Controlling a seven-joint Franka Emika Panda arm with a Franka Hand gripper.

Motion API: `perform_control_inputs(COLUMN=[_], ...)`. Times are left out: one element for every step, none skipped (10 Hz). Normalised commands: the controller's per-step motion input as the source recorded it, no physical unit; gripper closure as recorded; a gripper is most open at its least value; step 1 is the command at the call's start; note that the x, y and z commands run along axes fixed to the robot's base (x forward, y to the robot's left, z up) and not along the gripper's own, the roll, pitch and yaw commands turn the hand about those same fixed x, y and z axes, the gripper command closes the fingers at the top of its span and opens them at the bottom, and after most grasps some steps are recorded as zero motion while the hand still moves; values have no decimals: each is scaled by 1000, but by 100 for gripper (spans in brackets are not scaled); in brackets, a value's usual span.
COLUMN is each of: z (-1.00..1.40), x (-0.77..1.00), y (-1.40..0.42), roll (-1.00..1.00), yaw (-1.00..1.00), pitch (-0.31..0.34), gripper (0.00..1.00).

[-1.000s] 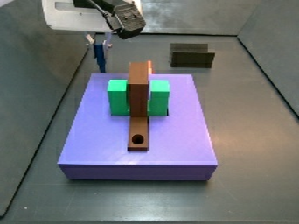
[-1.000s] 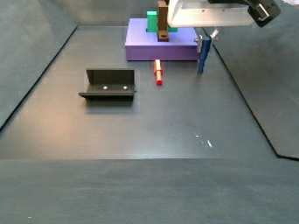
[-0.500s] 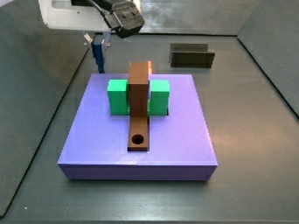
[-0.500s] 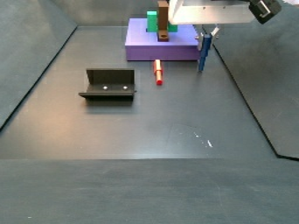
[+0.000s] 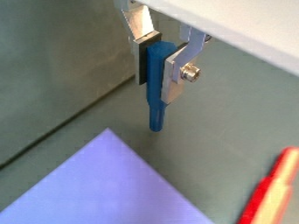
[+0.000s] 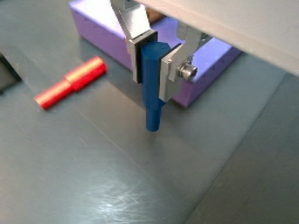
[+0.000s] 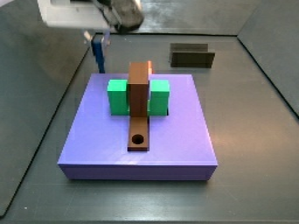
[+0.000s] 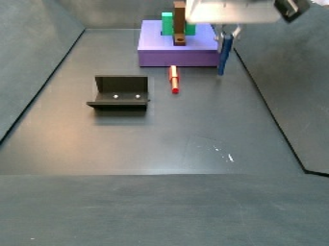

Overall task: Pick up the blue object. Move up. Move to above the board. Insert the blue object.
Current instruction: Move up, then move to above the board.

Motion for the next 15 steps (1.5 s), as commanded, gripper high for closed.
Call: perform_control_inputs(z=[661, 383, 1400, 1400, 1400, 1400, 1400, 747, 373, 379, 367, 301, 325, 216, 122], x=[-49, -34, 0, -8, -51, -23, 28, 40, 36, 1201, 1195, 1298, 1400, 747, 375], y=[-22, -22, 0, 2, -2, 4, 0, -1, 5, -1400, -1400, -1400, -1359, -731, -397], roll=[-10, -41, 0, 0, -21, -38, -32, -30, -36, -58, -57, 81, 64, 87, 88], yaw=[-9, -2, 0, -1, -5, -6, -5, -9, -8, -68, -61, -12, 0, 1, 10], pitch=[48, 35, 0, 22, 40, 14, 41, 106, 93, 158, 155, 279, 304, 253, 156], gripper=[100, 100, 100, 100, 100, 100, 100, 100, 100, 100, 100, 100, 100, 100, 100])
